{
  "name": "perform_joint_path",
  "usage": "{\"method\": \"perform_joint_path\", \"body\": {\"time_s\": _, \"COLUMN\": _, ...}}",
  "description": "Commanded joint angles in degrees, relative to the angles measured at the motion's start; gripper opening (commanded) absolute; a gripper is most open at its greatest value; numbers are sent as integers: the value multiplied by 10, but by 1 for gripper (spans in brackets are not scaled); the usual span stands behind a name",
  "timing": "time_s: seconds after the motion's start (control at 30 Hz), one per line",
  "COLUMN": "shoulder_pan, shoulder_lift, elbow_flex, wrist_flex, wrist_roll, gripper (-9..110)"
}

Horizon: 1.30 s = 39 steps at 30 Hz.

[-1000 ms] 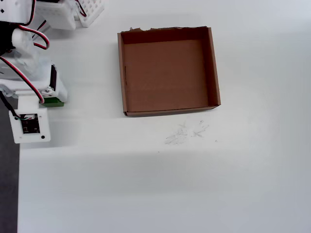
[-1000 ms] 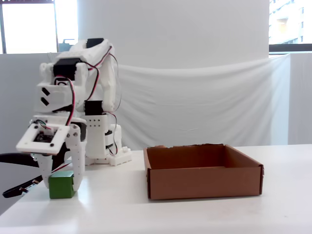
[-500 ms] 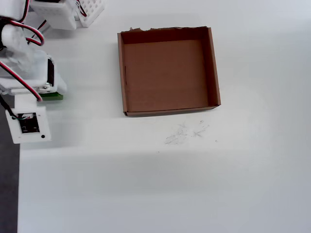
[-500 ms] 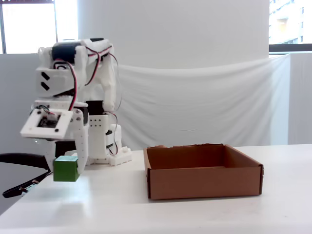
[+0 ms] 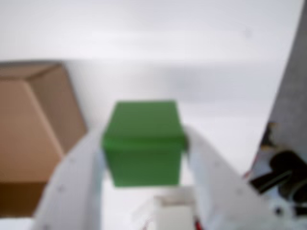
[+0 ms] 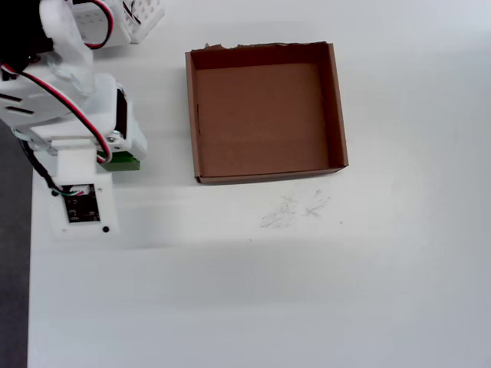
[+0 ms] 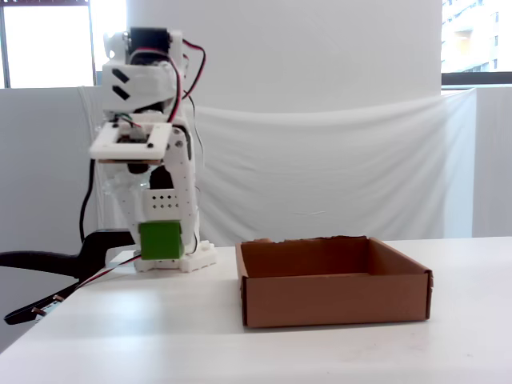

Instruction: Grasp a green cube and put it in a box.

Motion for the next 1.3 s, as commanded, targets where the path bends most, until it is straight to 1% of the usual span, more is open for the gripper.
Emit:
{"method": "perform_joint_path", "body": {"time_s": 0.0, "shoulder_pan": -37, "shoulder_lift": 11, "elbow_flex": -42, "wrist_flex": -2, "wrist_roll": 18, "gripper": 15}}
{"method": "perform_joint_path", "body": {"time_s": 0.1, "shoulder_pan": -77, "shoulder_lift": -4, "elbow_flex": -63, "wrist_flex": -7, "wrist_roll": 67, "gripper": 15}}
{"method": "perform_joint_path", "body": {"time_s": 0.27, "shoulder_pan": -141, "shoulder_lift": -36, "elbow_flex": -116, "wrist_flex": 7, "wrist_roll": 117, "gripper": 15}}
{"method": "perform_joint_path", "body": {"time_s": 0.73, "shoulder_pan": -261, "shoulder_lift": -82, "elbow_flex": -157, "wrist_flex": 17, "wrist_roll": 203, "gripper": 14}}
{"method": "perform_joint_path", "body": {"time_s": 0.87, "shoulder_pan": -288, "shoulder_lift": -88, "elbow_flex": -123, "wrist_flex": -11, "wrist_roll": 212, "gripper": 14}}
{"method": "perform_joint_path", "body": {"time_s": 1.07, "shoulder_pan": -333, "shoulder_lift": -94, "elbow_flex": -3, "wrist_flex": -113, "wrist_roll": 221, "gripper": 14}}
{"method": "perform_joint_path", "body": {"time_s": 1.27, "shoulder_pan": -374, "shoulder_lift": -84, "elbow_flex": 62, "wrist_flex": -114, "wrist_roll": 222, "gripper": 15}}
